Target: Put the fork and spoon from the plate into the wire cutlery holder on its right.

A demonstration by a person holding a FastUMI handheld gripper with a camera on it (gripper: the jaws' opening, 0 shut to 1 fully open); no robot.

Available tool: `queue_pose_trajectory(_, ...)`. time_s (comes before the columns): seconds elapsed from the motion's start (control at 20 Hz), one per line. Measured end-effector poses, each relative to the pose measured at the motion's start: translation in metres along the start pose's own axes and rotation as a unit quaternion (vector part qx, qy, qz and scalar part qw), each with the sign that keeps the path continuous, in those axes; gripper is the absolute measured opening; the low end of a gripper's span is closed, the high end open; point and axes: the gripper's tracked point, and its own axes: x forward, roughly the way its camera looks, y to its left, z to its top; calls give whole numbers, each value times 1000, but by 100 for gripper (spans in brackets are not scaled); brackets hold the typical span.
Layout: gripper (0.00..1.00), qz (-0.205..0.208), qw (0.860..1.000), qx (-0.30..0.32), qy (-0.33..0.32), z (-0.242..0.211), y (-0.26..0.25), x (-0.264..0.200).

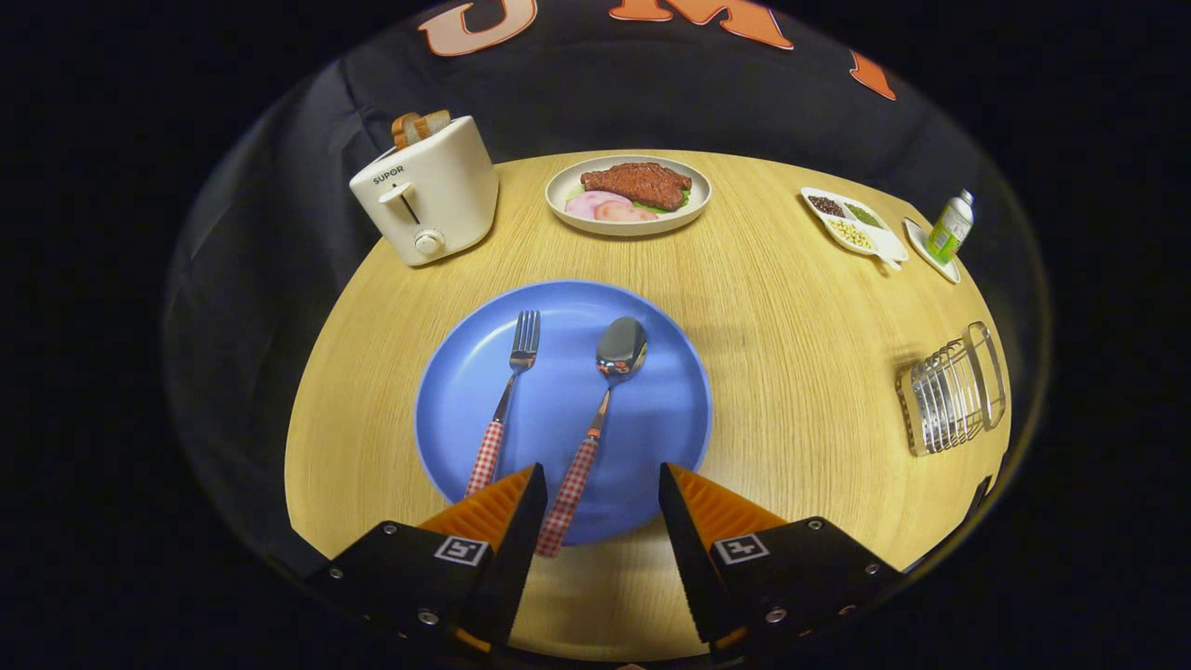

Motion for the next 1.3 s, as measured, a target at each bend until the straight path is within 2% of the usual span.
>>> queue_pose_trajectory(0.2,62,1,1000,-14,9,-5,7,9)
queue_pose_trajectory(0.35,44,13,1000,-15,24,-10,17,14)
queue_pose_trajectory(0.6,31,16,999,-7,36,-10,15,19)
queue_pose_trajectory(0.7,22,11,999,7,33,-5,3,21)
queue_pose_trajectory(0.75,13,15,999,15,40,-4,1,20)
queue_pose_trajectory(1.0,11,23,999,24,28,7,-11,8)
queue_pose_trajectory(1.3,10,31,999,1,-7,34,-34,-33)
